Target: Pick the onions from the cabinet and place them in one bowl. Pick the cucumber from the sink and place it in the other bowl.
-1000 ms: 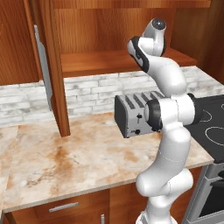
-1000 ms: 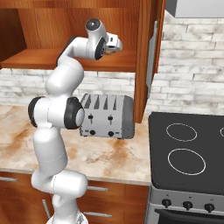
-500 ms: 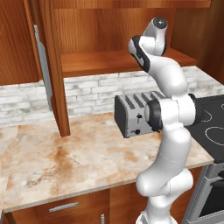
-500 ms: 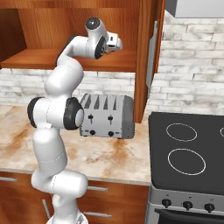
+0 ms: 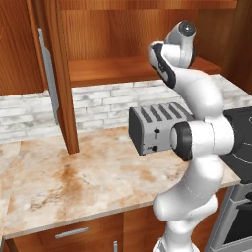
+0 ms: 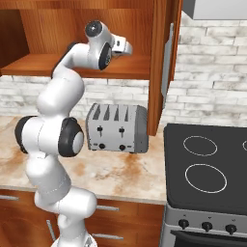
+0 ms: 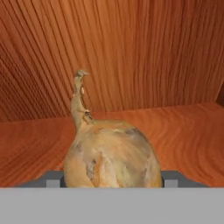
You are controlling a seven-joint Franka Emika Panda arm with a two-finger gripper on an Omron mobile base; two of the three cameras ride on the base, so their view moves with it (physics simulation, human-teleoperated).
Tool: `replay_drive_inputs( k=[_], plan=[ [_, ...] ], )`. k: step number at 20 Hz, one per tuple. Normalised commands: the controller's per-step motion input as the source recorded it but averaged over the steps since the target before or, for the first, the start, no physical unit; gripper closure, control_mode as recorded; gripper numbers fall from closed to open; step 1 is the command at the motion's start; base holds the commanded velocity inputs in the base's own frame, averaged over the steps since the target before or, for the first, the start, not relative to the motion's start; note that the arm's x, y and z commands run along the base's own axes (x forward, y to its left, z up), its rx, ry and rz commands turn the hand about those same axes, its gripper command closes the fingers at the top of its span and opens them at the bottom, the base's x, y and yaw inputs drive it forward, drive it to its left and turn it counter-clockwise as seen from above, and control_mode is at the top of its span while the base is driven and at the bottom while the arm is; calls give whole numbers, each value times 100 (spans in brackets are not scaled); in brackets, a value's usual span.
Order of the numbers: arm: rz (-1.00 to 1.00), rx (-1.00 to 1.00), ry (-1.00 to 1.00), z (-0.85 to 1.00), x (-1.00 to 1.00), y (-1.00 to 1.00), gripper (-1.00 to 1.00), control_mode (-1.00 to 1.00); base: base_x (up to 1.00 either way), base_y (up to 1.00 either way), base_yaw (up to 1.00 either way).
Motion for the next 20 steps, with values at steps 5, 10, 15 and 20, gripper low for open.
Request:
replay_drive_inputs(
  k=[5, 10, 15, 20],
  plan=[
    [-2, 5, -4, 7, -100, 16, 100, -100, 0, 0, 0],
    [0, 5, -1, 1, -100, 16, 100, -100, 0, 0, 0],
    [1, 2, 0, -6, -100, 3, 100, -100, 0, 0, 0],
    [0, 0, -1, -10, -100, 2, 100, -100, 0, 0, 0]
  ],
)
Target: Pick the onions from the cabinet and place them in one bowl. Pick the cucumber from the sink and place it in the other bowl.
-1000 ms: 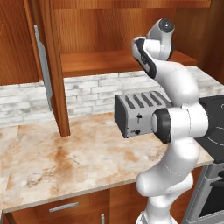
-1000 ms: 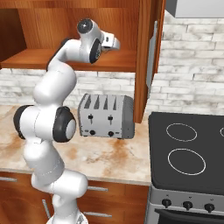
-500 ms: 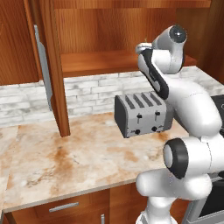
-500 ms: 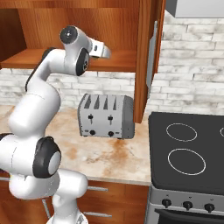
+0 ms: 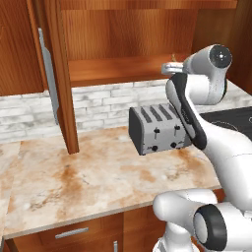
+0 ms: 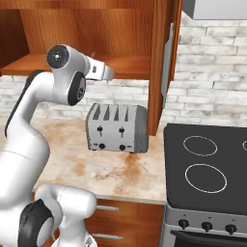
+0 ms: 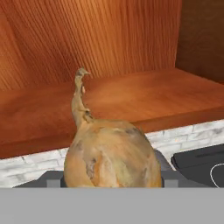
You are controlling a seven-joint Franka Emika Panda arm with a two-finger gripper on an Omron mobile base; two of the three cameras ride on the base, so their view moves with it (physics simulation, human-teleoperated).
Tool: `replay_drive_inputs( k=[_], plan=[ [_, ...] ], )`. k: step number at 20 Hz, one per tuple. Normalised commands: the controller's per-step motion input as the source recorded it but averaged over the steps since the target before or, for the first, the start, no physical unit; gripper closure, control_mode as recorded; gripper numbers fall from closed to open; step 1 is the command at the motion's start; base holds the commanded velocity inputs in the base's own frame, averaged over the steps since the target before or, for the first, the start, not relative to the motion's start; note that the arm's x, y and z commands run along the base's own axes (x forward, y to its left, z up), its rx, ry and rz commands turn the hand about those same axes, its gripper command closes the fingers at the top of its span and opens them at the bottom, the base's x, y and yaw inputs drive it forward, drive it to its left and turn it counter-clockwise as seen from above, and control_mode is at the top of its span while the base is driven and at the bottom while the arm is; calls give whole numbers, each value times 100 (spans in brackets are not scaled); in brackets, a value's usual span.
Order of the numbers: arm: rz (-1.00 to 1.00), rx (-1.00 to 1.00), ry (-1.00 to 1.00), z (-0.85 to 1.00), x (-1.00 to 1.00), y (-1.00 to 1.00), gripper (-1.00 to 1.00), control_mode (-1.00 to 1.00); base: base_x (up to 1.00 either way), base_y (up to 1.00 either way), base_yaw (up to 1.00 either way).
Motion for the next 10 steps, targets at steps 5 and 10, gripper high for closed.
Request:
replay_drive_inputs(
  k=[5, 10],
  plan=[
    [0, 0, -1, -11, -100, 0, 100, -100, 0, 0, 0],
    [0, 0, 3, -28, -100, 13, 100, -100, 0, 0, 0]
  ],
)
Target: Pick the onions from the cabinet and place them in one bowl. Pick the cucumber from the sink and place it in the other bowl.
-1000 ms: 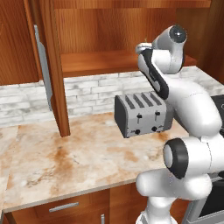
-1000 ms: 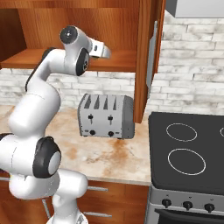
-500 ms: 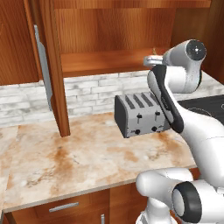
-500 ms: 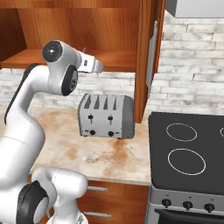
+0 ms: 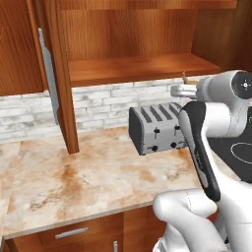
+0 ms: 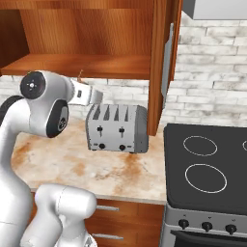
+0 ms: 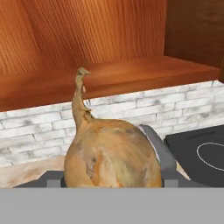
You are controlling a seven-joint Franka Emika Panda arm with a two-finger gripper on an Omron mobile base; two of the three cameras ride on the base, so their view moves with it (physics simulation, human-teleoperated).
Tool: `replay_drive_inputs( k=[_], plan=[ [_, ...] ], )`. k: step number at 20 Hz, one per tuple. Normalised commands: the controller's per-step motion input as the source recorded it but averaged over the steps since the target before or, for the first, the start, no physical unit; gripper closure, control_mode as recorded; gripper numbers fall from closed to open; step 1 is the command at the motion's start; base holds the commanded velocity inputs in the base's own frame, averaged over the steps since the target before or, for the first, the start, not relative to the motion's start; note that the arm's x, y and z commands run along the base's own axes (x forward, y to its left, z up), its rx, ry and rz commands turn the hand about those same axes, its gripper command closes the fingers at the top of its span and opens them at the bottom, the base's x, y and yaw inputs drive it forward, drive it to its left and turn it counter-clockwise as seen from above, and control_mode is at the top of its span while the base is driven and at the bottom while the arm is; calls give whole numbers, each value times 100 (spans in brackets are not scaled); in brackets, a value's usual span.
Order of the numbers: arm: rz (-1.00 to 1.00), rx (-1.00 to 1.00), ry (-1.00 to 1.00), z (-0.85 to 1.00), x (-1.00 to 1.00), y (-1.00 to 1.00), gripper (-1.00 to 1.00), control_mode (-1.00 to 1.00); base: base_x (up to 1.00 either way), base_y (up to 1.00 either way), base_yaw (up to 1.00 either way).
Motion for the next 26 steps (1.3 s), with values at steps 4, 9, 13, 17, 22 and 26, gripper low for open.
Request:
replay_drive_inputs(
  k=[4, 9, 13, 17, 22, 26],
  plan=[
    [0, 0, 4, -30, -99, 21, 100, -100, 0, 0, 0],
    [0, 0, 8, -15, -63, 13, 100, -100, 0, 0, 0],
    [0, 0, 0, 0, 0, 1, 100, 100, -5, 0, 0],
    [0, 0, 0, 0, 0, 0, 100, 100, -60, 2, -2],
    [0, 0, 0, 0, 0, 0, 100, 100, -74, 0, -3],
    [0, 0, 0, 0, 0, 0, 100, 100, -63, 4, -1]
  ],
)
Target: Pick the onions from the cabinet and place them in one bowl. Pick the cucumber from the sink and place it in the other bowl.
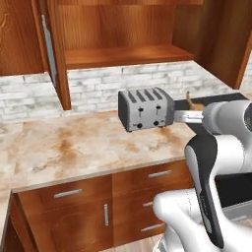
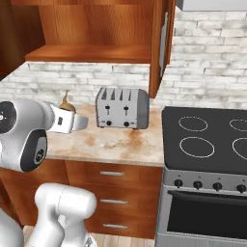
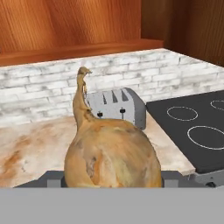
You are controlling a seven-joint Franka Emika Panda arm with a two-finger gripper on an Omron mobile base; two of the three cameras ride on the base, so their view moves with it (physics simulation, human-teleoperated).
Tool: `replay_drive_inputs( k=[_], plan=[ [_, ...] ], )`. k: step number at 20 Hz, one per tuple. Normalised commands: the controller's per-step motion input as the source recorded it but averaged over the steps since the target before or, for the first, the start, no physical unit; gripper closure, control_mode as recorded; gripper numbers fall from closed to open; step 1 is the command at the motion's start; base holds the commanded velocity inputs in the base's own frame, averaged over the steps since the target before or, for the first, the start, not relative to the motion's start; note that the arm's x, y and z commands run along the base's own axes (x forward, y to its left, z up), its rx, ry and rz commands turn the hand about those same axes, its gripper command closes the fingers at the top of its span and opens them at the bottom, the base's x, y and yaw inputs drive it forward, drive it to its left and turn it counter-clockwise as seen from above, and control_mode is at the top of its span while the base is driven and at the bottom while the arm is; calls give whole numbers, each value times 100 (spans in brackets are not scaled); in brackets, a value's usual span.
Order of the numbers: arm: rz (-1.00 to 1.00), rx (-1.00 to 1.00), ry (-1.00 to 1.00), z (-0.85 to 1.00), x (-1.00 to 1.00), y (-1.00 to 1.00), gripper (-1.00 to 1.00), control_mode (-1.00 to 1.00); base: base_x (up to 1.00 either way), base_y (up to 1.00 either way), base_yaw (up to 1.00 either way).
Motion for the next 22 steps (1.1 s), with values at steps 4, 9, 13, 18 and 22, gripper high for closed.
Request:
replay_drive_inputs(
  k=[4, 9, 13, 18, 22],
  plan=[
    [0, 0, 0, 0, 0, 0, 100, 100, -49, 7, 14],
    [0, 0, 0, 0, 0, 0, 100, 100, -14, 23, 43],
    [0, 0, 0, 0, 0, 0, 100, 100, 0, 32, 45],
    [0, 0, 0, 0, 0, 0, 100, 100, -2, 36, 43],
    [0, 0, 0, 0, 0, 0, 100, 100, -3, 41, 41]
  ],
)
